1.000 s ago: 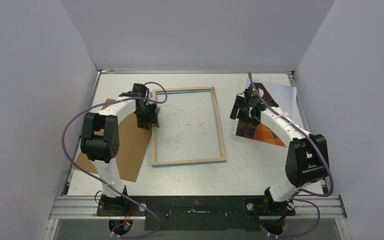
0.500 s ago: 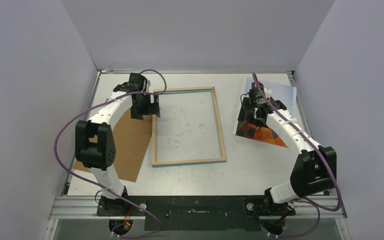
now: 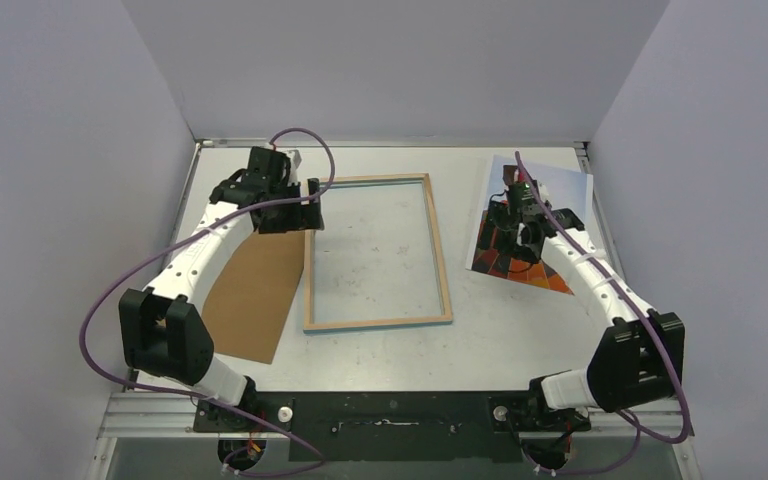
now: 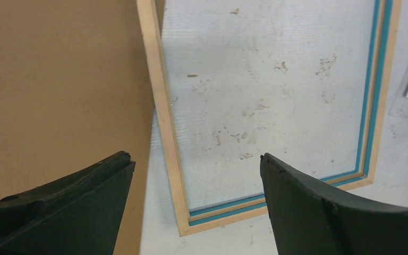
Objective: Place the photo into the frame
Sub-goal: Turn over the photo frame at the center of the board.
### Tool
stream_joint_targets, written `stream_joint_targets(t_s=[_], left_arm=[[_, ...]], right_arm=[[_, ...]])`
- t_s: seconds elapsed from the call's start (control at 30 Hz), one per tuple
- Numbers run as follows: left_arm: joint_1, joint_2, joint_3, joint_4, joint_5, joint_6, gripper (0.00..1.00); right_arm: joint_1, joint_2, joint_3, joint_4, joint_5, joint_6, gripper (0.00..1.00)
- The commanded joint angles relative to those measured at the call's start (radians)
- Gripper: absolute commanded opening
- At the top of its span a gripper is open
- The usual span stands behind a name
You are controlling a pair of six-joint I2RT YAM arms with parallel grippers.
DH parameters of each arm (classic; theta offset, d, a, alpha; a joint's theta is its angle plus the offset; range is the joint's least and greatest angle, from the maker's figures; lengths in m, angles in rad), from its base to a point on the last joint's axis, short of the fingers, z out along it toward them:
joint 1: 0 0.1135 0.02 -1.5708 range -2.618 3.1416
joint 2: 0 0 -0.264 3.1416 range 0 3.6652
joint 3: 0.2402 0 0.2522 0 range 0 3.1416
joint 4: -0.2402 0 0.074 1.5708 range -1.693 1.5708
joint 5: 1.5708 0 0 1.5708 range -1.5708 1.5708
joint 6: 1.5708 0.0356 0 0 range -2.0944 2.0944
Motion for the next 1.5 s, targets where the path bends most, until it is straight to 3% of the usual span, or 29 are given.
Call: stream_joint_targets(t_s=[0.0, 0.1, 0.23, 0.43, 0.57, 0.77, 0.97, 1.2, 1.47], left_arm=[[0.043, -0.001, -0.064, 0.045, 0.004, -0.049, 0.87], [0.062, 0.048, -0.088, 0.074, 0.009, -0.068, 0.86], [0.067, 0.146, -0.095, 0.16, 0.065, -0.065, 0.86], [0.068, 0.341, 0.041, 0.136, 0.023, -0.091, 0.79], [0.066, 0.434, 0.115, 0.106, -0.094, -0.141, 0.75], [0.025, 0.473, 0.139, 0.216, 0.047, -0.109, 0.56], [-0.022, 0.533, 0.18, 0.246, 0.118, -0.091, 0.46], [-0.031, 0.548, 0.19, 0.18, -0.092, -0.176, 0.44], [-0.019, 0.531, 0.179, 0.073, -0.274, -0.207, 0.42]], right_arm=[[0.097, 0.042, -0.001, 0.035, -0.16, -0.016, 0.73], [0.187, 0.118, 0.049, -0.008, -0.045, -0.017, 0.73], [0.214, 0.217, 0.073, 0.042, -0.017, -0.018, 0.71], [0.25, 0.417, 0.196, 0.067, -0.099, -0.084, 0.64], [0.264, 0.471, 0.232, 0.086, -0.124, -0.09, 0.64], [0.272, 0.505, 0.221, 0.087, -0.152, -0.092, 0.63], [0.272, 0.493, 0.148, 0.089, -0.155, -0.092, 0.56], [0.271, 0.464, 0.094, 0.109, -0.193, -0.104, 0.52], [0.258, 0.379, 0.099, 0.133, -0.248, -0.09, 0.58]])
